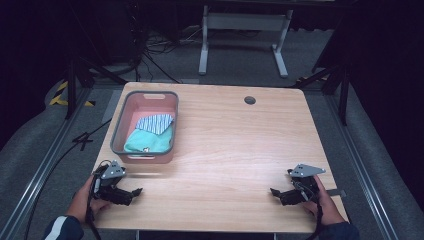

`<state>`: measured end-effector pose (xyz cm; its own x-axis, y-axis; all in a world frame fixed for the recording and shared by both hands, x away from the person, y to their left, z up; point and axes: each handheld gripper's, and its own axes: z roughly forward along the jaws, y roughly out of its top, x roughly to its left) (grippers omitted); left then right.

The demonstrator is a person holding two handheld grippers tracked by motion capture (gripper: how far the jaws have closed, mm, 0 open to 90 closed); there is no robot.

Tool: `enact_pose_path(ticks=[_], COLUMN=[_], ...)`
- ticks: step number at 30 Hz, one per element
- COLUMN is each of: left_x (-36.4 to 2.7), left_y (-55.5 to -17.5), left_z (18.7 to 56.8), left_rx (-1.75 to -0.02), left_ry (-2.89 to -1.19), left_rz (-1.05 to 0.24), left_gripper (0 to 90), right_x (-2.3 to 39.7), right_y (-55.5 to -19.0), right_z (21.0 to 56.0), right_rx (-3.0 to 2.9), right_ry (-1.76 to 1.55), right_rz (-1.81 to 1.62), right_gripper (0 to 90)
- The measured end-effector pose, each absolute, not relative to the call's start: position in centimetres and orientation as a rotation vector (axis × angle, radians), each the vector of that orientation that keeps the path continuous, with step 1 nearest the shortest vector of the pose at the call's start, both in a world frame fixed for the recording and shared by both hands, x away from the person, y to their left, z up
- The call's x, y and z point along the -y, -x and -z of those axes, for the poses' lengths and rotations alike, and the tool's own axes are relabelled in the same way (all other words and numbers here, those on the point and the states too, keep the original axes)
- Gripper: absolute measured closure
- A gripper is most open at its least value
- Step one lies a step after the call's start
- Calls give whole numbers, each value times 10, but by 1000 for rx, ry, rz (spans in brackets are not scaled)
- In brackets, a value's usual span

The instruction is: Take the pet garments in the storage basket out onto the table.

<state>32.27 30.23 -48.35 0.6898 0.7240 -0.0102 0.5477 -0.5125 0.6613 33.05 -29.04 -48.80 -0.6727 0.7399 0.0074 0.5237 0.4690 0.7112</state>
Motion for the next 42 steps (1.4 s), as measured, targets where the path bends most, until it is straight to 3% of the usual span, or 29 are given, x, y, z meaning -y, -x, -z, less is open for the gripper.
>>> enact_pose_path(ticks=[21, 30, 42], left_x=[-305, -306, -306], left_y=[-317, -317, -316], left_z=[479, 472, 452], left_rx=[-971, -972, -971], left_ry=[-2299, -2323, -2327], left_rz=[-327, -304, -331], left_gripper=[19, 164, 226], right_x=[290, 290, 290], right_y=[-331, -331, -331], right_z=[488, 488, 488], right_rx=[-2420, -2422, -2422], right_ry=[-1074, -1069, -1070], right_rz=[-1015, -1013, -1012], right_gripper=[6, 6, 6])
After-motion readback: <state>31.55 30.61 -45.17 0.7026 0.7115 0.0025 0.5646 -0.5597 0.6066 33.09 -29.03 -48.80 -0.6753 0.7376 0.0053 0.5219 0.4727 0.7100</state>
